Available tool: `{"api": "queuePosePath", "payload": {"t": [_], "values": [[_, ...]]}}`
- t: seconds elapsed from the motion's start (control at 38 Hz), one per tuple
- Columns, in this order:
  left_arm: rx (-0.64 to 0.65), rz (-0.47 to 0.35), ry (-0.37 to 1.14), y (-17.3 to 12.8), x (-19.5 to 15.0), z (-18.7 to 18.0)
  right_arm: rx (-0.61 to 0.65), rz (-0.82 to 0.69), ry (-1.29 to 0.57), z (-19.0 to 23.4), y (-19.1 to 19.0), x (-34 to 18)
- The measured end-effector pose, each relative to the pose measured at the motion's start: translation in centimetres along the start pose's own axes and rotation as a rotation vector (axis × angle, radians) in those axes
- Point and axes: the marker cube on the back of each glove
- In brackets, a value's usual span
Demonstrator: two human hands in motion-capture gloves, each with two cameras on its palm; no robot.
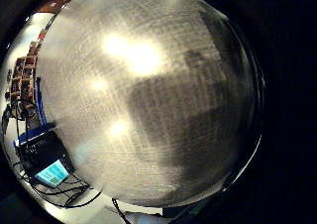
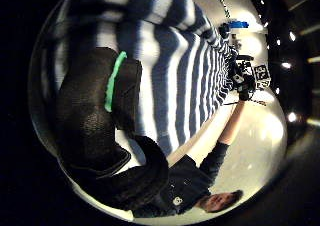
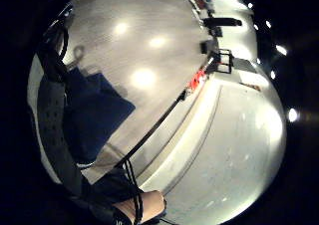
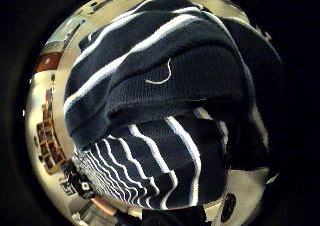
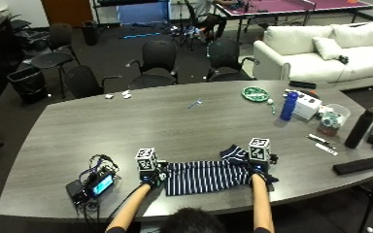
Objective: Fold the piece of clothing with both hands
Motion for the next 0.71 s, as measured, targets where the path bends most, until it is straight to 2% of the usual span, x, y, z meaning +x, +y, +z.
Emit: {"api": "queuePosePath", "payload": {"t": [0.11, 0.24, 0.39, 0.47, 0.58, 0.63, 0.71], "values": [[0.018, 0.018, 0.008, -0.3, 0.1, -0.7, 0.089, 0.104, -0.07, -1.6, -0.7, 3.2], [0.027, 0.029, 0.021, 0.1, -0.4, -2.1, 0.192, 0.087, -0.176, -4.9, -1.8, 3.3], [0.046, 0.087, 0.07, 1.7, -1.1, -5.0, 0.326, -0.031, -0.17, -12.5, 3.2, -1.0], [0.136, 0.072, 0.053, 1.8, -2.5, -6.7, 0.376, -0.119, -0.143, -15.3, 6.7, -5.6], [0.239, 0.035, 0.08, 2.1, -5.0, -9.2, 0.429, -0.298, -0.066, -17.7, 13.3, -15.6], [0.29, 0.029, 0.101, 3.4, -5.9, -10.9, 0.402, -0.392, -0.016, -16.7, 15.4, -20.7], [0.356, 0.057, 0.174, 4.7, -7.4, -12.7, 0.28, -0.529, 0.074, -13.3, 17.6, -28.0]]}}
